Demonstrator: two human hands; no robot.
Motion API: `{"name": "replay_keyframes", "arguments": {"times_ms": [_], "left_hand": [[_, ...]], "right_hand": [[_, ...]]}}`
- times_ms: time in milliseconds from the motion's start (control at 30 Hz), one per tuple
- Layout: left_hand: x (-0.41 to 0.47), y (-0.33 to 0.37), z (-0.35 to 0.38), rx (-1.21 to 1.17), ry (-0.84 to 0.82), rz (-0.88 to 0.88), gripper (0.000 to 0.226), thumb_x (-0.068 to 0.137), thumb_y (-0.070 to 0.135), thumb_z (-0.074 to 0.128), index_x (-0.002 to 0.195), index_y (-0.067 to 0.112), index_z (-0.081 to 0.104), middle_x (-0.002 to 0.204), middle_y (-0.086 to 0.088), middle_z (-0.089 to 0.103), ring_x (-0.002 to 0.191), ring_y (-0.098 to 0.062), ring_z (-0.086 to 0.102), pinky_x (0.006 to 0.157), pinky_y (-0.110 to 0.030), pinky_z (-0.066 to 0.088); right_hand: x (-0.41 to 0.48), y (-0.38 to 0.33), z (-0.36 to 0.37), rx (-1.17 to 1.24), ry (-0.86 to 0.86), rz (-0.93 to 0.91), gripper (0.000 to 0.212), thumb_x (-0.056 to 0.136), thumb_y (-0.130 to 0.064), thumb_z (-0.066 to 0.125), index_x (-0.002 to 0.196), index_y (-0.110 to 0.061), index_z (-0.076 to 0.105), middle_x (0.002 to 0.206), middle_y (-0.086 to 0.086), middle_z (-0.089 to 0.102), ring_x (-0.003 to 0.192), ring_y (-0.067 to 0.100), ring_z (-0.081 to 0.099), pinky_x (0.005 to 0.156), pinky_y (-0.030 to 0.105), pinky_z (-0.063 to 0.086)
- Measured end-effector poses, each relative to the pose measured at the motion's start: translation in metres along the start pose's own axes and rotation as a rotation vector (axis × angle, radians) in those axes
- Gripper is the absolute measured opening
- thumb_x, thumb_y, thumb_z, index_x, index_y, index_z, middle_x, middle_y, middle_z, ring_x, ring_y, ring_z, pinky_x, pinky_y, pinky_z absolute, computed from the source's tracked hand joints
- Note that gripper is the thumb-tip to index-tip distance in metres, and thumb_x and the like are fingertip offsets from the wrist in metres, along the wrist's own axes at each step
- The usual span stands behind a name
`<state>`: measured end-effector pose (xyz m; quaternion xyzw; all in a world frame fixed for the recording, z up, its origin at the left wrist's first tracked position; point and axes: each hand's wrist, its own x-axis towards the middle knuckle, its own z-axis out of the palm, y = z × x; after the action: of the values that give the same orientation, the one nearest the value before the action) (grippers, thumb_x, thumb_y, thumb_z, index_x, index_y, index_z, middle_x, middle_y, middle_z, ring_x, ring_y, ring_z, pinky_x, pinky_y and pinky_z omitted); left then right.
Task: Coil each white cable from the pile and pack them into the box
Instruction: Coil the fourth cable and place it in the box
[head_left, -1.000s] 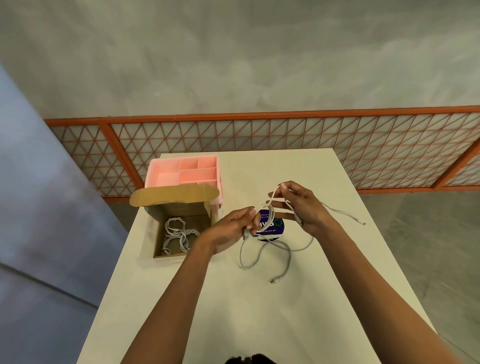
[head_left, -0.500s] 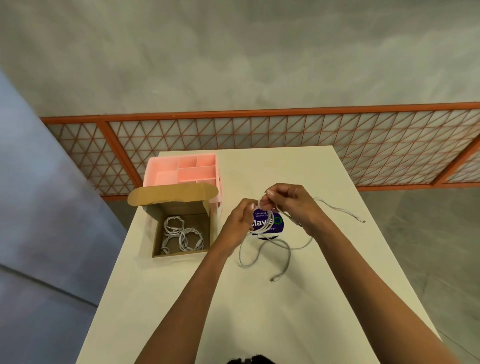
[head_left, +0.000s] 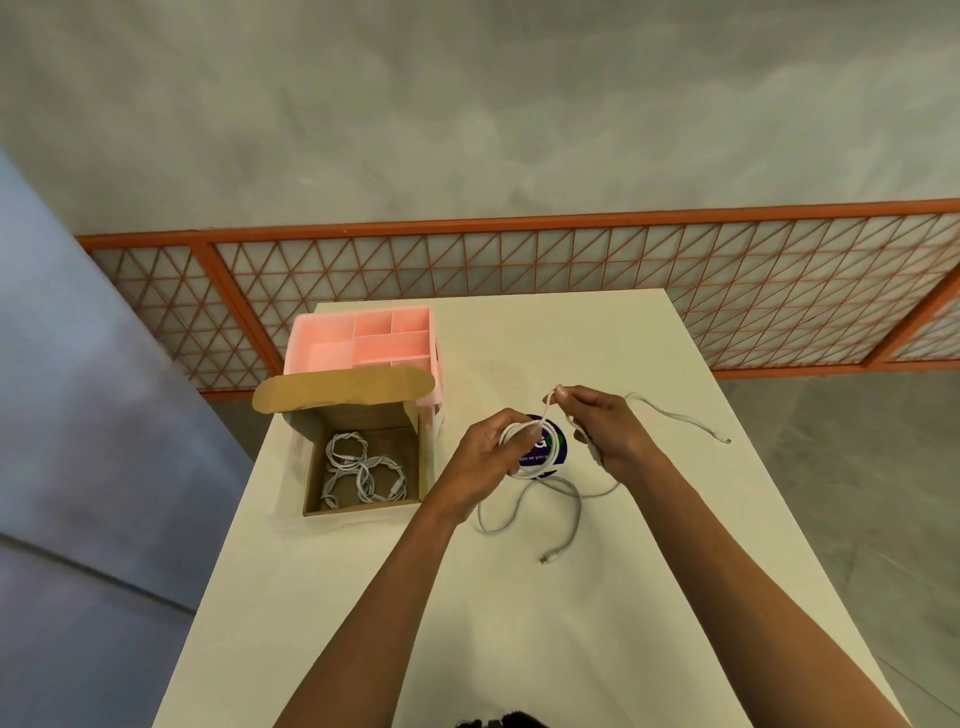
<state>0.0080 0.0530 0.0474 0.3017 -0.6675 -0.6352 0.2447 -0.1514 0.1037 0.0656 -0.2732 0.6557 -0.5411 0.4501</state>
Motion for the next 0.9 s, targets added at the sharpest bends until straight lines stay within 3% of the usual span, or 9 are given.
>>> {"name": "replay_keyframes", "arguments": {"times_ms": [67,133,300,433,533,700,800,900], "left_hand": [[0.001,0.000,0.000,-0.008,0.033,0.014,0.010,0.094,0.030,0.057,0.090,0.024,0.064,0.086,-0.004,0.065,0.074,-0.013,0.058,0.060,-0.022,0.043],[0.001,0.000,-0.002,0.001,0.070,0.013,0.014,0.095,0.031,0.055,0.085,0.025,0.063,0.078,-0.002,0.063,0.065,-0.014,0.052,0.056,-0.021,0.041],[0.002,0.000,-0.001,-0.059,0.038,-0.002,0.029,0.090,0.052,0.054,0.085,0.025,0.062,0.069,-0.001,0.057,0.065,-0.018,0.049,0.066,-0.038,0.039],[0.004,0.007,0.001,-0.279,0.045,-0.106,0.040,0.099,0.044,0.034,0.082,0.013,0.053,0.053,0.009,0.026,0.048,-0.006,0.024,0.052,-0.021,0.029],[0.003,0.007,0.001,-0.262,0.035,-0.075,0.030,0.101,0.031,0.039,0.082,0.010,0.051,0.055,0.007,0.025,0.047,-0.006,0.023,0.052,-0.020,0.029],[0.001,0.004,-0.001,-0.286,-0.011,-0.069,0.025,0.101,0.025,0.041,0.083,0.011,0.052,0.057,0.004,0.030,0.048,-0.004,0.029,0.053,-0.017,0.036],[0.002,0.006,-0.004,-0.280,-0.007,-0.063,0.024,0.102,0.022,0.039,0.084,0.010,0.050,0.054,0.009,0.038,0.046,-0.001,0.035,0.053,-0.016,0.039],[0.003,0.007,-0.006,-0.270,0.032,-0.049,0.023,0.102,0.021,0.040,0.085,0.009,0.050,0.060,0.003,0.034,0.048,-0.002,0.033,0.053,-0.015,0.042]], "right_hand": [[0.000,0.001,0.000,0.067,-0.026,-0.026,0.019,0.094,-0.016,0.056,0.094,0.000,0.066,0.062,-0.001,0.054,0.044,0.004,0.044,0.046,0.013,0.040],[0.003,0.002,-0.002,0.079,-0.039,-0.054,0.016,0.093,-0.012,0.057,0.090,-0.001,0.068,0.069,0.004,0.056,0.054,0.006,0.049,0.054,0.014,0.046],[0.006,0.000,-0.004,0.168,-0.056,-0.057,0.013,0.093,-0.008,0.056,0.089,0.000,0.066,0.073,0.003,0.068,0.063,0.008,0.066,0.065,0.016,0.055],[0.006,-0.004,-0.002,0.318,-0.067,-0.020,0.015,0.093,-0.009,0.056,0.085,-0.004,0.066,0.067,-0.001,0.070,0.064,0.007,0.068,0.067,0.015,0.056],[0.005,-0.004,-0.001,0.359,-0.066,0.034,0.015,0.092,-0.014,0.058,0.083,-0.008,0.068,0.067,-0.003,0.070,0.065,0.004,0.067,0.065,0.015,0.055],[0.002,-0.004,0.008,0.337,-0.043,0.129,0.015,0.090,-0.018,0.062,0.080,-0.009,0.067,0.063,-0.001,0.063,0.056,0.006,0.061,0.057,0.016,0.052],[0.001,-0.003,0.013,0.161,-0.020,0.188,0.015,0.088,-0.023,0.066,0.079,-0.012,0.069,0.066,0.000,0.061,0.058,0.010,0.054,0.059,0.020,0.043],[0.001,-0.004,0.014,0.046,-0.047,0.198,0.015,0.086,-0.023,0.068,0.079,-0.011,0.071,0.070,0.005,0.059,0.061,0.014,0.049,0.059,0.023,0.041]]}}
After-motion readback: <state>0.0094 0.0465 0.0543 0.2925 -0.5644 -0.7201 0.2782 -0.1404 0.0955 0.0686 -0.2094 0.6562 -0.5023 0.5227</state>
